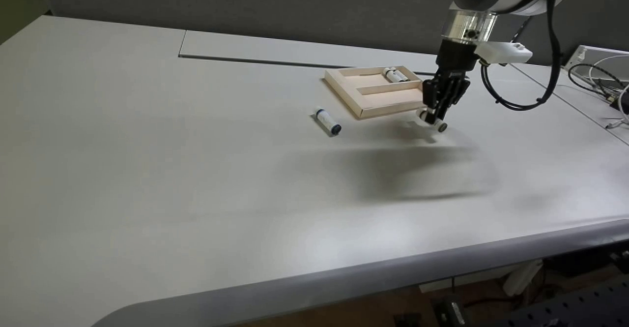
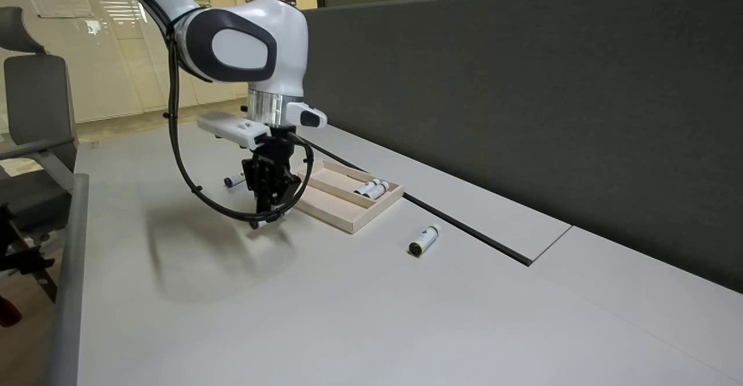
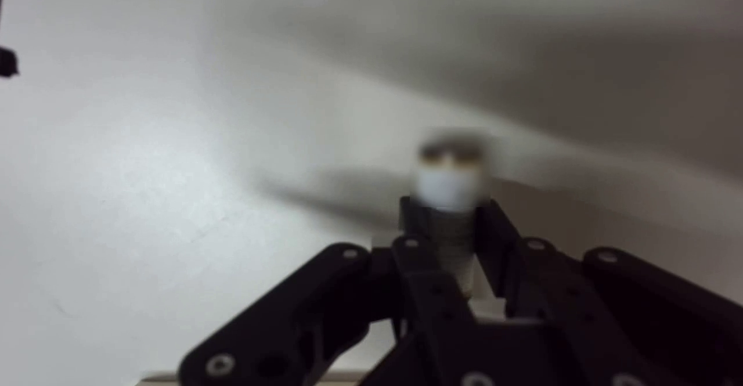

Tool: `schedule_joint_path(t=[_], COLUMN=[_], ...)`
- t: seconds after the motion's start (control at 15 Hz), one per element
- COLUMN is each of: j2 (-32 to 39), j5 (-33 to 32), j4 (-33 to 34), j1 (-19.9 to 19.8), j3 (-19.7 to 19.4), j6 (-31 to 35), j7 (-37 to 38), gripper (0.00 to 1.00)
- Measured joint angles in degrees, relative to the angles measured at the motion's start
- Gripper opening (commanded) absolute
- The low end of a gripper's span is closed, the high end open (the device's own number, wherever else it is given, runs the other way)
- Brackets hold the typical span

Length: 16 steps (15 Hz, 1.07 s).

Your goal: Remove one bottle from the tray and put it on the table

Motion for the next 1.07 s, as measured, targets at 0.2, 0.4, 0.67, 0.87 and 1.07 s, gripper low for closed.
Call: schedule_joint_path(t=[0.2, 0.4, 0.67, 0.87, 1.07], j2=[2.20, 3.34, 3.32, 1.58, -2.08], j5=[-0.47, -0.94, -0.83, 0.20, 2.98], j4=[2.03, 3.50, 5.40, 6.90, 8.01], j1=[0.09, 0.20, 0.15, -0.49, -2.32], j3=[-0.18, -0.31, -0.28, 0.21, 1.37], j6=[-0.27, -1.46, -4.46, -8.05, -12.84], j7=[0.83, 1.51, 1.63, 1.16, -1.49], gripper=[0.07, 0.58, 0.87, 1.00, 1.00])
